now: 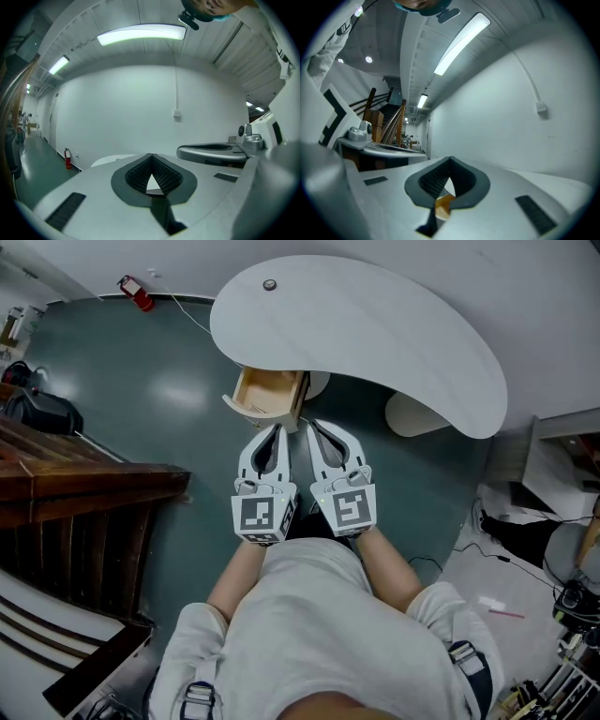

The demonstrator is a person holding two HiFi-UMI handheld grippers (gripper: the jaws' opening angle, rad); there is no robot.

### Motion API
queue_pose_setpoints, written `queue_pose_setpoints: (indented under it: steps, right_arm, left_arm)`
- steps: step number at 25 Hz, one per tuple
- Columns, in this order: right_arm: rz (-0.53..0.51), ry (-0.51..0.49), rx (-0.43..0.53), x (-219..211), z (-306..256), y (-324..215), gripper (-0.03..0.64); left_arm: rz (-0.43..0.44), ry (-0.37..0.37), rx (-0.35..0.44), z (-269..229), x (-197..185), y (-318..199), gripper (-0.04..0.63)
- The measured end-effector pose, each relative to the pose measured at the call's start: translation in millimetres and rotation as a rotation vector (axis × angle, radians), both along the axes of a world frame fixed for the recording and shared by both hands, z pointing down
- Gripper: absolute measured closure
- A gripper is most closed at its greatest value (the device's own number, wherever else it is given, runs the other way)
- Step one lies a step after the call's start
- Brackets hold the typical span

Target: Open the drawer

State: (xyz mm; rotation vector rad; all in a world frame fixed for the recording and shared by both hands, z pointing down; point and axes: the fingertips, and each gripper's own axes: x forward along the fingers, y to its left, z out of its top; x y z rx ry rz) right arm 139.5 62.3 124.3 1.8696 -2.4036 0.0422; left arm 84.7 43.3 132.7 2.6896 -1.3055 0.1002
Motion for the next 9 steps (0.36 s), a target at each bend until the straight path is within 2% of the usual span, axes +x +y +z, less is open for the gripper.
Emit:
queue_pose_setpoints:
  steps: [9]
  right_arm:
    - [0.018,0.001,0.008,7.1,-7.0,7.1,0.604]
  left_arm:
    - [0.01,-0.015,-0.003,-0.6,1.3,2.6,0.588]
